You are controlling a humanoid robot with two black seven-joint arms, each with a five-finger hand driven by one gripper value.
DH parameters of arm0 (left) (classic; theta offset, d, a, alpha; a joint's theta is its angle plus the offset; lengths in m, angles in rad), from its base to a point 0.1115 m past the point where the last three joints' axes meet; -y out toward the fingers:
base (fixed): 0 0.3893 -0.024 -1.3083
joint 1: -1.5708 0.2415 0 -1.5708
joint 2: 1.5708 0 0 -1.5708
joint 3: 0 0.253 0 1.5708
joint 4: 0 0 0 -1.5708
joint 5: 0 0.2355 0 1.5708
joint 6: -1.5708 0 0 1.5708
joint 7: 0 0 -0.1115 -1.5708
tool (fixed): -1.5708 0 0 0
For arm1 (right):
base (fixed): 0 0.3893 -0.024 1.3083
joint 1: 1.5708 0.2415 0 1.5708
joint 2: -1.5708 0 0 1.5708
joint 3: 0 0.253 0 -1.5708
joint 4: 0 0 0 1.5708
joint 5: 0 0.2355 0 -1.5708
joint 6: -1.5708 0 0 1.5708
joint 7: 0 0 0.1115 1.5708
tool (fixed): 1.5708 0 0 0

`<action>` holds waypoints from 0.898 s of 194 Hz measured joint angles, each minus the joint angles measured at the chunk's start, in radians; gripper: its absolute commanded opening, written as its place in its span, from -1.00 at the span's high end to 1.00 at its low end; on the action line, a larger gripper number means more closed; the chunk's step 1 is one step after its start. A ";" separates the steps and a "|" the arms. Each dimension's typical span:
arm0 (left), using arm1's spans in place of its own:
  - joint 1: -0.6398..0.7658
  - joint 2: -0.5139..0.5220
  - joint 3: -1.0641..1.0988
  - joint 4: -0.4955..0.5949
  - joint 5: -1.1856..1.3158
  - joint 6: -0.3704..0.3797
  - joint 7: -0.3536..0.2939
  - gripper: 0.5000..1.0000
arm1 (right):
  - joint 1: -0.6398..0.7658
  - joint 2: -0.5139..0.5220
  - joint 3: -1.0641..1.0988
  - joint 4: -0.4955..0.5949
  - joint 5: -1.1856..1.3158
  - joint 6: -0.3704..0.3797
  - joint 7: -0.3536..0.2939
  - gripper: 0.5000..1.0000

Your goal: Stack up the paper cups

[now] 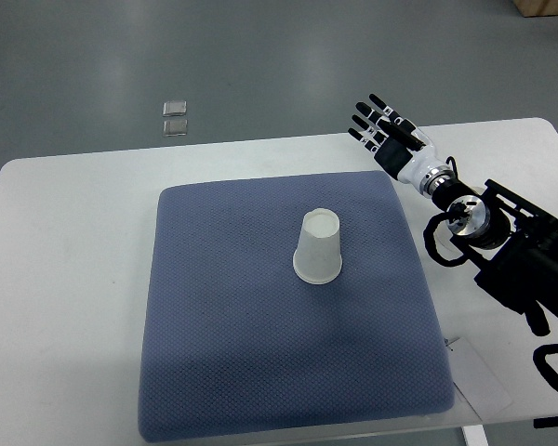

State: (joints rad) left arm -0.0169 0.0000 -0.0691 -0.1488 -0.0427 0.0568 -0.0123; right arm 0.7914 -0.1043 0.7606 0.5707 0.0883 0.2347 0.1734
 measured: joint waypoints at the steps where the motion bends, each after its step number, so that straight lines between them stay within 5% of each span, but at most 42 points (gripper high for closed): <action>1: 0.000 0.000 0.000 0.000 0.000 0.000 0.000 -1.00 | 0.000 0.000 0.000 0.000 0.000 0.000 0.000 -0.71; 174: 0.000 0.000 0.003 0.009 -0.001 0.000 0.000 -1.00 | 0.011 -0.016 -0.024 0.003 -0.096 0.033 -0.007 -0.70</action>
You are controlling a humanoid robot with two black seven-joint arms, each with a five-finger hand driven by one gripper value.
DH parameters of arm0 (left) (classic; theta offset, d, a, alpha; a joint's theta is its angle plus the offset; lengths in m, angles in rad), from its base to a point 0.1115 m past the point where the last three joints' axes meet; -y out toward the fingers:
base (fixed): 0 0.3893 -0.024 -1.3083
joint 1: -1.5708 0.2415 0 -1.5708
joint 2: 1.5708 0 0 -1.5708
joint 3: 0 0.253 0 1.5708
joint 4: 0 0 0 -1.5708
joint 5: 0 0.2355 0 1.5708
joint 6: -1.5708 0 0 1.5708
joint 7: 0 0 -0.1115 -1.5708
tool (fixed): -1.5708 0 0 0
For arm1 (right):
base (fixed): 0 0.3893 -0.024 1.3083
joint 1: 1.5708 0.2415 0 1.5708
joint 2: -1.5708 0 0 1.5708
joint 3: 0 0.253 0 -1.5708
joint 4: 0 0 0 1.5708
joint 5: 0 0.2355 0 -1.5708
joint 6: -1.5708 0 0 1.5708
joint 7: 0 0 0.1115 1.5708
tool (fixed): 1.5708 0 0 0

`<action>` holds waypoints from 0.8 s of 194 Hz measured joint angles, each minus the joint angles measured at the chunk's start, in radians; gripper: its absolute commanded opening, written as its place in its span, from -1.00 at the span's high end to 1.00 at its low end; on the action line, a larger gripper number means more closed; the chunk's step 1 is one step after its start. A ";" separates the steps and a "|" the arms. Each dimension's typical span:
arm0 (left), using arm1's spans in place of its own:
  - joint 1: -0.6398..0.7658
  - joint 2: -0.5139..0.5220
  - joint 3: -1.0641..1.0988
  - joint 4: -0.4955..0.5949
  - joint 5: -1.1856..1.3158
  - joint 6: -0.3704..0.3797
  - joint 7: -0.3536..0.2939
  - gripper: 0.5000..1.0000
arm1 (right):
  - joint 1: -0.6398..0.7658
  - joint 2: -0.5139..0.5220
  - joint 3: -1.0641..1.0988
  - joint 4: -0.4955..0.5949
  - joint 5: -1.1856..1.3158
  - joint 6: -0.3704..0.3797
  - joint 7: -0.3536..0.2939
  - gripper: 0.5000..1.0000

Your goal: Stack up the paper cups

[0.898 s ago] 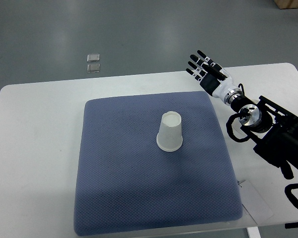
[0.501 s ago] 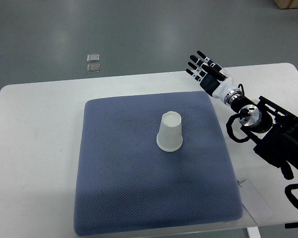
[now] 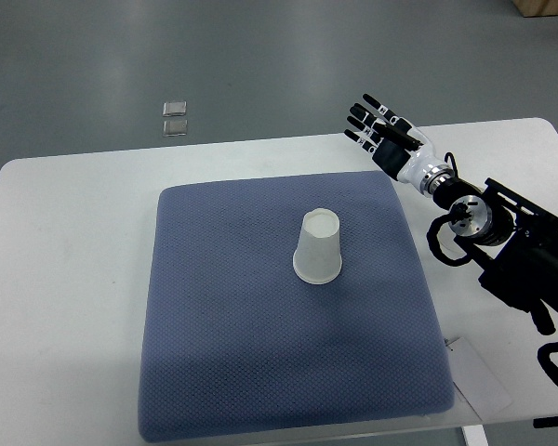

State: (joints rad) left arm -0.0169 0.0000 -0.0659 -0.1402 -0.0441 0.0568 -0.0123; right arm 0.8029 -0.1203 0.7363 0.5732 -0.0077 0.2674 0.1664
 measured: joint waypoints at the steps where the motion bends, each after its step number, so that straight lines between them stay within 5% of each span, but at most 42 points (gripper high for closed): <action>1: 0.000 0.000 0.000 0.000 0.000 0.000 0.000 -1.00 | 0.000 0.000 0.000 0.000 -0.004 0.000 0.000 -0.70; 53: 0.000 0.000 0.000 -0.001 0.001 0.000 0.000 -1.00 | 0.074 -0.104 -0.075 0.068 -0.256 0.010 -0.011 -0.70; 155: 0.000 0.000 0.001 -0.001 0.000 0.000 0.000 -1.00 | 0.367 -0.363 -0.673 0.187 -0.496 0.013 -0.029 -0.70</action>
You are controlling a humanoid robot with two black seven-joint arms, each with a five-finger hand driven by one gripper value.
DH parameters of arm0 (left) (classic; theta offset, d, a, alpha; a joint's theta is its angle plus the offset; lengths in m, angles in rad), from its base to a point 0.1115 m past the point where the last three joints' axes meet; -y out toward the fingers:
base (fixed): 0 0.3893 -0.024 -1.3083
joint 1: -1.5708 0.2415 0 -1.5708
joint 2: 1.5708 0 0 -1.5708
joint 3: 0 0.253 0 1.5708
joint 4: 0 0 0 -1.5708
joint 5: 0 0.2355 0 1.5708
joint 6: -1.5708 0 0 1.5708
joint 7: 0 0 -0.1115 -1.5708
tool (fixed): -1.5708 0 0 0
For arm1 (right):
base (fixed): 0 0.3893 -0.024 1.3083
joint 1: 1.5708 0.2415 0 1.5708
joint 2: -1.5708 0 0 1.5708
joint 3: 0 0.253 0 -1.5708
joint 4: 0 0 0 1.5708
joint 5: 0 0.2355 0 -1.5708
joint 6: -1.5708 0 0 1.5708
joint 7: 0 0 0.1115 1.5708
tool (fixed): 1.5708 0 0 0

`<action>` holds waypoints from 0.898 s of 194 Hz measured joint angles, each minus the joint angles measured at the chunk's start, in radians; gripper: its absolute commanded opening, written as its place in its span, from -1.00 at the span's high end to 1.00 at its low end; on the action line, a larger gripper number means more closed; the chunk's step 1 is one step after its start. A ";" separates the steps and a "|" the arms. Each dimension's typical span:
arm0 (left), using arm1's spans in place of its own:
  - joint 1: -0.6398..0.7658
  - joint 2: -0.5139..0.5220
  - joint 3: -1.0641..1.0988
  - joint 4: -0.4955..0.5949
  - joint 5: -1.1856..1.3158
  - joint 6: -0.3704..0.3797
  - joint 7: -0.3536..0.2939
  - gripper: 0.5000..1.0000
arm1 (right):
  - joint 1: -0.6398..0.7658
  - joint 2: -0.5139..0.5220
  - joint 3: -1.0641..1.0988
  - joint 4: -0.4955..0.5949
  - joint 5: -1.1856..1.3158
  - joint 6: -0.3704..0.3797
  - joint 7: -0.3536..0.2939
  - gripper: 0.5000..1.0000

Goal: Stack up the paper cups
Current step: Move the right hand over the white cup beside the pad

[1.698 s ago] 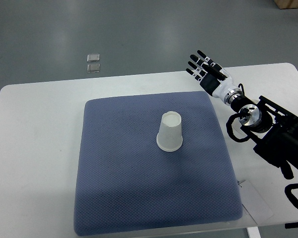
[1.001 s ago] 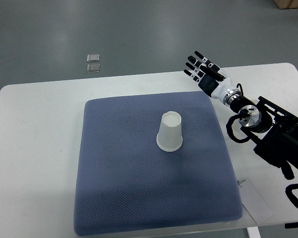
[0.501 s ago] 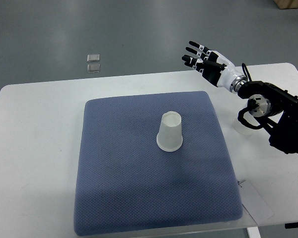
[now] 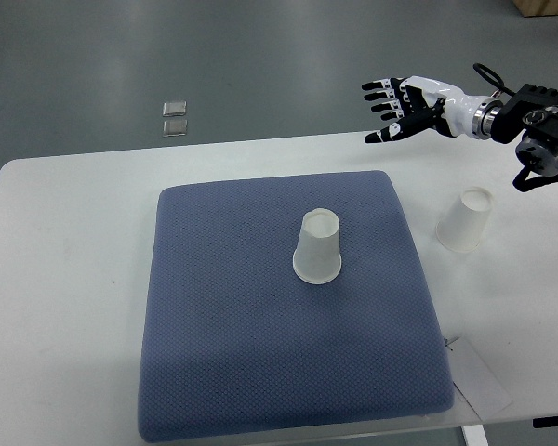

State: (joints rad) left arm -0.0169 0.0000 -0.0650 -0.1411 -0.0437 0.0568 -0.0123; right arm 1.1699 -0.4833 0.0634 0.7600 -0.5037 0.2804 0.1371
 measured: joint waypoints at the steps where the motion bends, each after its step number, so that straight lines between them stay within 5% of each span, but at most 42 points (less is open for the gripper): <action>1: 0.000 0.000 0.000 0.000 0.000 0.000 0.000 -1.00 | 0.003 -0.002 -0.007 0.001 -0.004 0.000 0.000 -0.70; 100: 0.000 0.000 0.000 0.000 0.000 0.000 0.000 -1.00 | 0.450 -0.069 -0.801 0.176 -0.093 0.016 -0.078 -0.71; 174: 0.000 0.000 0.000 0.001 0.000 0.000 0.000 -1.00 | 0.511 -0.073 -0.881 0.208 -0.094 0.102 -0.213 -0.71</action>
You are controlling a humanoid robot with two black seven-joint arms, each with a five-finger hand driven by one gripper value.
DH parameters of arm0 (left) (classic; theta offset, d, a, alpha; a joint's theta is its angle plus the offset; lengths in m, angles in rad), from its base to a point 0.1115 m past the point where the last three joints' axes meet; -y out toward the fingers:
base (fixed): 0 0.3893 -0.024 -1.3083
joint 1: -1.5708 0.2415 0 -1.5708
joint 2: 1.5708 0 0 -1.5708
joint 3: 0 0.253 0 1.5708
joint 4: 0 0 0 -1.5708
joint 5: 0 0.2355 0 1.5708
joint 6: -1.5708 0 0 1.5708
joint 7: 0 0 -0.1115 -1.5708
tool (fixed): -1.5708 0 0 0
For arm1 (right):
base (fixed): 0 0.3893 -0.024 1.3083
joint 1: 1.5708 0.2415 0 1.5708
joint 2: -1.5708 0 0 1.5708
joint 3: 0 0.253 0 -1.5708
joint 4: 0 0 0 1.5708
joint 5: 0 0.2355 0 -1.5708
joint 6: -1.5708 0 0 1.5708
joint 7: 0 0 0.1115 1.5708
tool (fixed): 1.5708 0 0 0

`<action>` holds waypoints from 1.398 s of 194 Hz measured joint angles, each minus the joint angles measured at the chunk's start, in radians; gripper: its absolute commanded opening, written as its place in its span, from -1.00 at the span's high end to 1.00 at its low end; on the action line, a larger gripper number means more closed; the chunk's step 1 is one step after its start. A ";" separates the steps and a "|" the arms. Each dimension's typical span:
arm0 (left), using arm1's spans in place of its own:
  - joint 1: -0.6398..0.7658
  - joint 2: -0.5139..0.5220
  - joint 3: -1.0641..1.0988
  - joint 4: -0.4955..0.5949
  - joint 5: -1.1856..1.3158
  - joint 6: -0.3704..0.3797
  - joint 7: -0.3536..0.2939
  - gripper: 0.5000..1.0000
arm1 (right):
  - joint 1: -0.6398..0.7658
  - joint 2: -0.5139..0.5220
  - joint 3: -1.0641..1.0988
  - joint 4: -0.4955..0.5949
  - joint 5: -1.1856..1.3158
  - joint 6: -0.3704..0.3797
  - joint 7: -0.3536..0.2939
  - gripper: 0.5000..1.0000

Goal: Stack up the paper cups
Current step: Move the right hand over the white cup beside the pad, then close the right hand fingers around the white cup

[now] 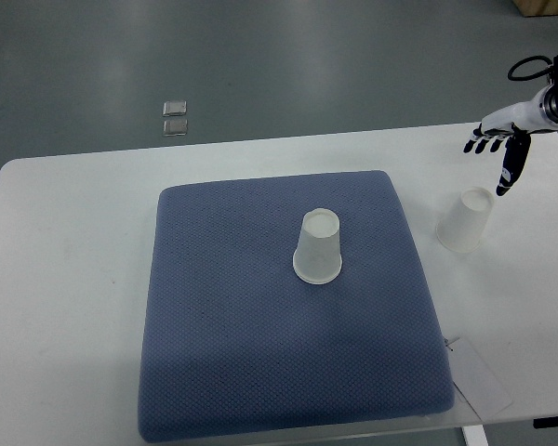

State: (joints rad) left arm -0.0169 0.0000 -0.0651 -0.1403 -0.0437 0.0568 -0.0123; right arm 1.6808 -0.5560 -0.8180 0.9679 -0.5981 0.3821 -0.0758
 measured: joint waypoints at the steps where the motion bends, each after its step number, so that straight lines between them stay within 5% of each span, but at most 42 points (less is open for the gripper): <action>1: 0.000 0.000 0.000 0.000 0.000 0.000 0.000 -1.00 | 0.000 0.000 0.000 0.000 0.000 0.001 0.000 -0.71; 52: 0.000 0.000 0.000 0.001 0.000 0.000 0.000 -1.00 | -0.012 0.003 0.007 0.000 0.003 -0.001 -0.005 -0.69; 179: 0.000 0.000 0.000 0.001 0.000 0.000 0.000 -1.00 | -0.161 0.008 0.008 0.000 0.012 -0.231 -0.004 -0.68; 271: 0.000 0.000 0.000 0.001 0.000 0.000 0.000 -1.00 | -0.267 0.014 0.115 -0.012 0.013 -0.293 -0.005 -0.65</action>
State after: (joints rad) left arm -0.0169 0.0000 -0.0651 -0.1395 -0.0437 0.0567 -0.0123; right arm 1.4141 -0.5417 -0.7029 0.9559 -0.5850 0.0894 -0.0813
